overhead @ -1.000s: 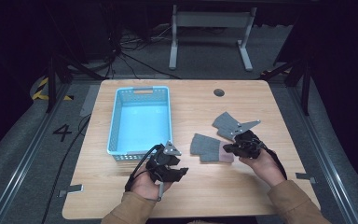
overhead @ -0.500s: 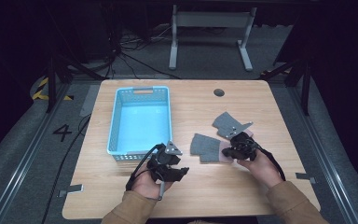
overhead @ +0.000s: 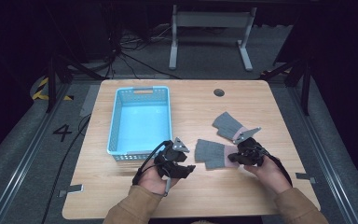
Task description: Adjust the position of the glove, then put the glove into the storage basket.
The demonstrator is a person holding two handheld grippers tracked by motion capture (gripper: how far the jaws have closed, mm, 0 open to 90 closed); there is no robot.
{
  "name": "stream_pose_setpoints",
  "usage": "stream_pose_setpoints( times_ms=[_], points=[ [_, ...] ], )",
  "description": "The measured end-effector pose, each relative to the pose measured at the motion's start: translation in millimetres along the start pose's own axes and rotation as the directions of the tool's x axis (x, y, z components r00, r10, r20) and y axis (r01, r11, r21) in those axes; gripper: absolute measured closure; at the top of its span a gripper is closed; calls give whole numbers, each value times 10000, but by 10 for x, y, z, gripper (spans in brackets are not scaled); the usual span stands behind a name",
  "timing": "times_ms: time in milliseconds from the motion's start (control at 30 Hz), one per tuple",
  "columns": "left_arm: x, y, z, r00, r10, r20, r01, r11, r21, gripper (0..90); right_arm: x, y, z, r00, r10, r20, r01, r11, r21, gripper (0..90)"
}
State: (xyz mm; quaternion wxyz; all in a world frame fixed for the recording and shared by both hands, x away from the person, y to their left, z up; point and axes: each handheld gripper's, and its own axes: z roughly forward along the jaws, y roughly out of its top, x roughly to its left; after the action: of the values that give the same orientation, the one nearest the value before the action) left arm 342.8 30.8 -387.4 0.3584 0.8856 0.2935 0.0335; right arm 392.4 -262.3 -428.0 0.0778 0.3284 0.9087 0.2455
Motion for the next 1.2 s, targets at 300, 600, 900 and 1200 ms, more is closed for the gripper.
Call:
stream_pose_setpoints(
  times_ms=[300, 600, 900, 1200],
  points=[
    [-11, 86, 73, 9996, 195, 188, -196, 9998, 37, 526, 15, -174, -123, 9996, 256, -143, -252, 9993, 293, 891],
    [1, 104, 73, 9996, 203, 190, -203, 9998, -2, 518, 16, -189, -182, 9997, 209, -137, -208, 9998, 71, 850],
    [-6, 102, 67, 9996, 208, 188, -208, 9998, -26, 512, 3, -176, -359, 9994, 324, 76, -313, 9928, -1159, 814],
    [-2, 101, 66, 9997, 190, 155, -189, 9998, -69, 504, -55, -204, -493, 9929, 857, 824, -619, 9643, -2574, 752]
  ],
)
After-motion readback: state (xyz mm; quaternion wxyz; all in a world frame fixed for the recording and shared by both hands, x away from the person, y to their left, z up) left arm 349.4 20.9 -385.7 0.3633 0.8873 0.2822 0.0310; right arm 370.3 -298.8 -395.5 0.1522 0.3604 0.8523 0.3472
